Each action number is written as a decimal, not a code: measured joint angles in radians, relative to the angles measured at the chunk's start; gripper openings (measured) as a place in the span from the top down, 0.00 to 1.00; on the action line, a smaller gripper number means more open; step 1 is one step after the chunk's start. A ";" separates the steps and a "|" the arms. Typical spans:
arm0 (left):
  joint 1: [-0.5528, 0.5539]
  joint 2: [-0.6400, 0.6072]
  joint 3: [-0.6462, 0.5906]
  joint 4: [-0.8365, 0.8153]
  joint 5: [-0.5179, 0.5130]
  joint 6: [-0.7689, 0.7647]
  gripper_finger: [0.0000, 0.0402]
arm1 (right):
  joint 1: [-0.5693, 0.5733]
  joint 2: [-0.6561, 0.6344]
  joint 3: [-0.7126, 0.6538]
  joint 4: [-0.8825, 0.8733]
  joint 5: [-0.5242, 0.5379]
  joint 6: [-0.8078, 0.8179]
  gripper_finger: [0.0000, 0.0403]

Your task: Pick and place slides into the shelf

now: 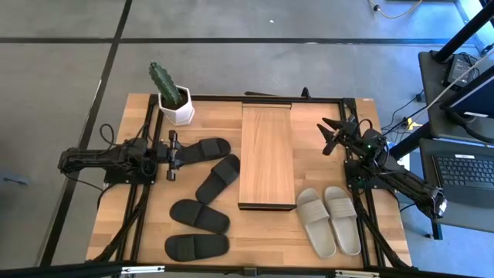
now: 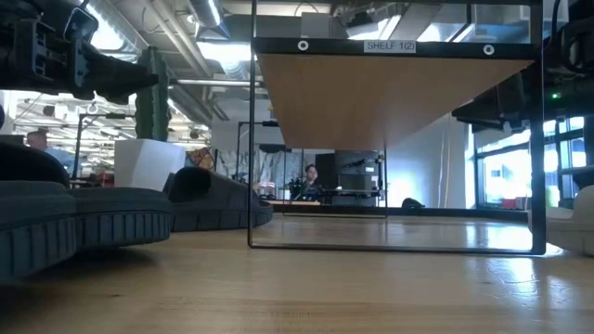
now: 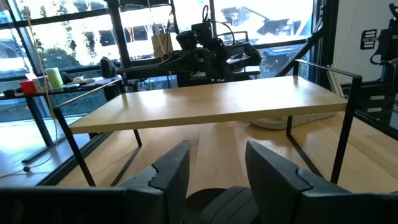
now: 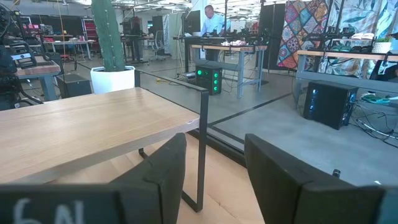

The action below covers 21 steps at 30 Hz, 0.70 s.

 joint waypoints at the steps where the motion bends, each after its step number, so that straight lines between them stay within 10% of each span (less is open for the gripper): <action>1: 0.000 0.000 0.000 0.000 0.000 0.000 0.63 | 0.000 0.000 0.000 0.000 0.000 0.000 0.59; 21: 0.000 0.000 0.000 0.000 0.000 0.000 0.63 | 0.000 0.000 0.000 0.068 -0.167 0.133 0.59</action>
